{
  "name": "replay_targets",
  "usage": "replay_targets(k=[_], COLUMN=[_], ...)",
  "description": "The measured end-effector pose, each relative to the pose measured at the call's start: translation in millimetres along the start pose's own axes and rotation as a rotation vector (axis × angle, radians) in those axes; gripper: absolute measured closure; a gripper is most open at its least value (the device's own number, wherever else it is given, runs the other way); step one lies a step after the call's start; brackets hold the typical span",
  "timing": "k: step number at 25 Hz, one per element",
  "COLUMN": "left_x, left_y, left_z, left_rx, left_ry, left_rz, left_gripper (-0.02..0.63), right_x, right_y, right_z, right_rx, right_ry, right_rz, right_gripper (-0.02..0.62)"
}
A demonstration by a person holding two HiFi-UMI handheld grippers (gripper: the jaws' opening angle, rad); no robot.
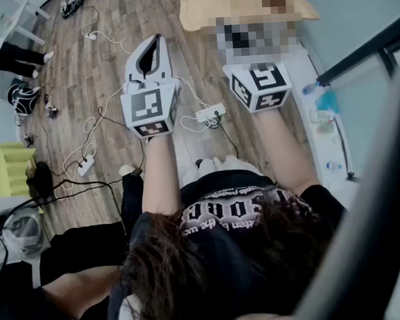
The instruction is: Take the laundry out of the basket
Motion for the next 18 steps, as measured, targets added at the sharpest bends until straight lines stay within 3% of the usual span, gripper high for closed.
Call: replay_targets(k=[10,18], left_x=[-7,-39], left_y=[-1,0], left_z=[2,18], left_rx=[-0.01,-0.006], left_ry=[0.021,0.036], left_rz=[-0.009,-0.018], left_gripper=[0.604,0.604], right_x=[-5,-21], right_y=[-6,-28], right_z=[0,2], right_rx=[-0.004,0.011], right_ry=[0.004,-0.016], right_rz=[-0.007,-0.034], right_gripper=[0.568,0.565])
Point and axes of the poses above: the fingertips, and each gripper's own axes: y backward along the fingers, x to its right, z out of its underside, the point moved 2 cm from there along y, backward along the fingers, and after that the axes turned 9 degrees about -z, right-handed, at the moved point
